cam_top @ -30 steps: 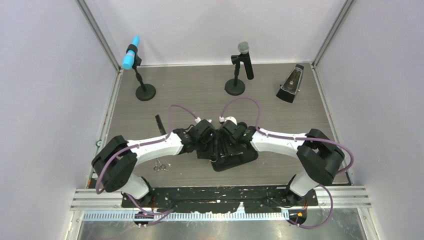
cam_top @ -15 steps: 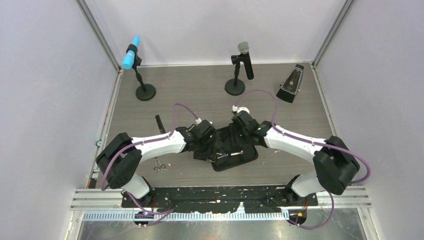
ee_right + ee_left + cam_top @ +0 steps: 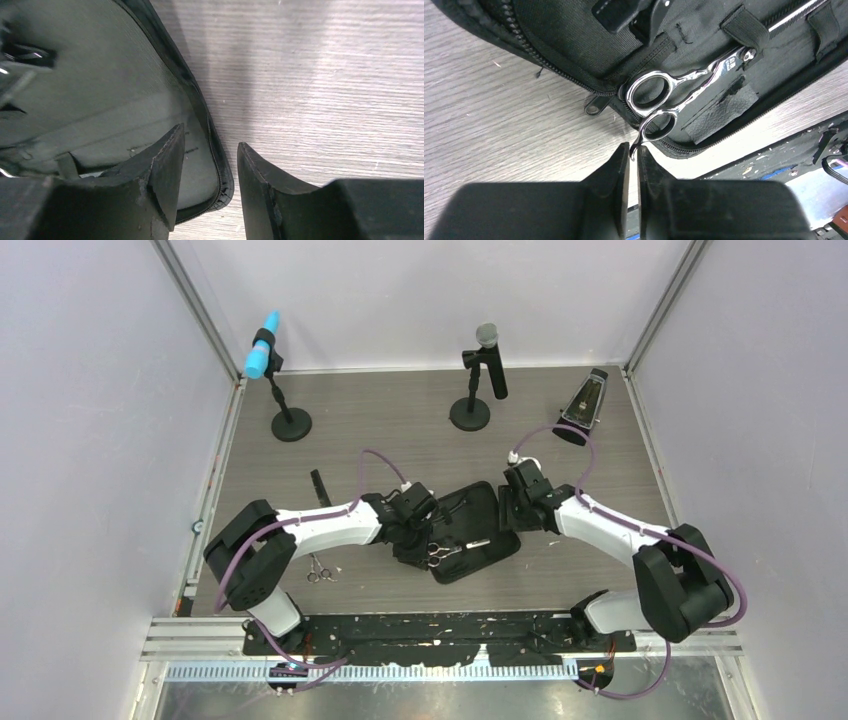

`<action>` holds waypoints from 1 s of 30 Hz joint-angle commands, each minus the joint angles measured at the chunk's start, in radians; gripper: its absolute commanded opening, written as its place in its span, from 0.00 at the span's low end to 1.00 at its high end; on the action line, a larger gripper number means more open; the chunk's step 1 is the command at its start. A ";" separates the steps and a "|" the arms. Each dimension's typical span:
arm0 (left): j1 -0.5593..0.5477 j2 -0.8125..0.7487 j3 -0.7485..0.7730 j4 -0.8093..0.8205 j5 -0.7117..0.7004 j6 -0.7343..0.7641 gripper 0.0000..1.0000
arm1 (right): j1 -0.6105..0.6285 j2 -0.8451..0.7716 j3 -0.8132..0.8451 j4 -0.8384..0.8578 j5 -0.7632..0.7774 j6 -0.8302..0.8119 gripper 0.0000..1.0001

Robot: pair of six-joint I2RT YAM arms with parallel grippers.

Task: Sort the hair-cutting tools
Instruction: Adjust the hairdressing tool bag at the center of the board.

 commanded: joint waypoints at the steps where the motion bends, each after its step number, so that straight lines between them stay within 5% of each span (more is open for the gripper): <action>1: -0.010 -0.025 0.028 -0.005 0.041 -0.005 0.06 | -0.006 0.020 -0.029 0.037 -0.048 -0.007 0.47; 11: -0.010 -0.059 -0.026 0.107 0.132 -0.094 0.00 | -0.003 0.032 -0.108 0.110 -0.176 0.081 0.08; 30: 0.002 -0.040 0.069 -0.046 0.035 -0.002 0.00 | 0.127 -0.008 -0.140 0.193 -0.161 0.202 0.05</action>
